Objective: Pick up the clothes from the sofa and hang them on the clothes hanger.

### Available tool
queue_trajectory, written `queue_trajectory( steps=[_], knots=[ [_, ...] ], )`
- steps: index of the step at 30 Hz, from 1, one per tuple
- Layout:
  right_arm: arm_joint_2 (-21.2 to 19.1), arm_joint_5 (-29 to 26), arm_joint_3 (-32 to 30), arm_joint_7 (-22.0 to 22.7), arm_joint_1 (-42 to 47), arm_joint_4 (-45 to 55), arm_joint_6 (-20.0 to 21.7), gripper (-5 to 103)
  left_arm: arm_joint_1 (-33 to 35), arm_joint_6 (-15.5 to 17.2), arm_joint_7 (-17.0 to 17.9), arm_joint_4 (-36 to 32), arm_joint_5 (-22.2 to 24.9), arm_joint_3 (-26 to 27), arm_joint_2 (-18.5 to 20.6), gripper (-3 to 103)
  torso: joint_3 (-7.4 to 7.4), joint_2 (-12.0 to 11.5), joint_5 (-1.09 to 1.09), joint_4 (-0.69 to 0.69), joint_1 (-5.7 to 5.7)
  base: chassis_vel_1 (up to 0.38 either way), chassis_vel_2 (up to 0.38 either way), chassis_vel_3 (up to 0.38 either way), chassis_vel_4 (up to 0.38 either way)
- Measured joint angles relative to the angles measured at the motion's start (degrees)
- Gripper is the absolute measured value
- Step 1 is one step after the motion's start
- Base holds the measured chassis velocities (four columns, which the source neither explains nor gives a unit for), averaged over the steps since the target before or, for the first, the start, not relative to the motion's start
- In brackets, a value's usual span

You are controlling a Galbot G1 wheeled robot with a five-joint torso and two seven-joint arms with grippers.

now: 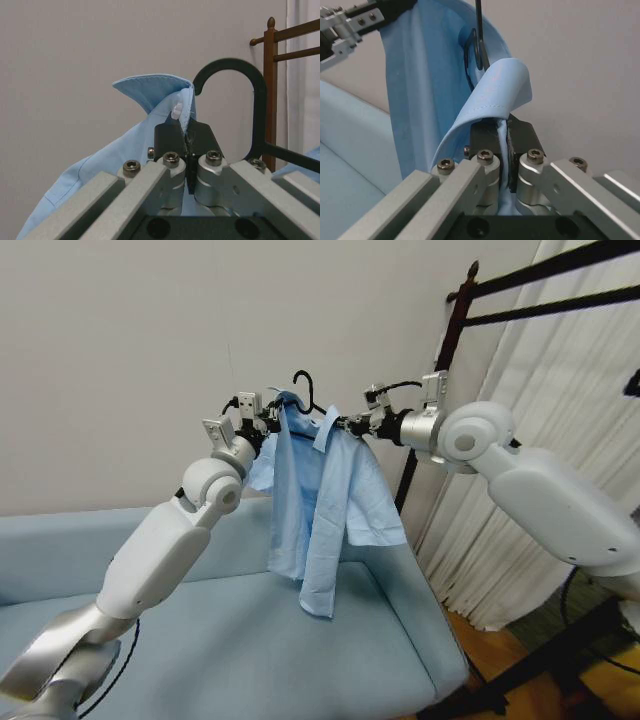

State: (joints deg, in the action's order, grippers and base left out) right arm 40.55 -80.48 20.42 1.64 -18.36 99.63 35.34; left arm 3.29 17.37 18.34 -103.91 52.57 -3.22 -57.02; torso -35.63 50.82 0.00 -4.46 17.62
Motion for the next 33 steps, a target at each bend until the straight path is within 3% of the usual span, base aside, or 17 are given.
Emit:
queue_trajectory(
  steps=[14,33],
  knots=[
    [-0.1,1.8,-0.4,-0.4,1.0,-1.1,-0.1,2,-1.4,-0.7,-0.6,0.6,0.6,0.7,1.5,0,0.00,0.0,0.00,-0.01,0.00,0.000,0.000,0.000,0.000],
    [0.9,1.8,-1.0,-0.1,-1.2,-3.6,-0.6,2,5.5,-1.1,-2.8,-4.4,-0.5,2.6,4.0,0,0.00,0.0,0.00,-0.01,0.00,0.000,0.000,0.000,0.000]
  ],
)
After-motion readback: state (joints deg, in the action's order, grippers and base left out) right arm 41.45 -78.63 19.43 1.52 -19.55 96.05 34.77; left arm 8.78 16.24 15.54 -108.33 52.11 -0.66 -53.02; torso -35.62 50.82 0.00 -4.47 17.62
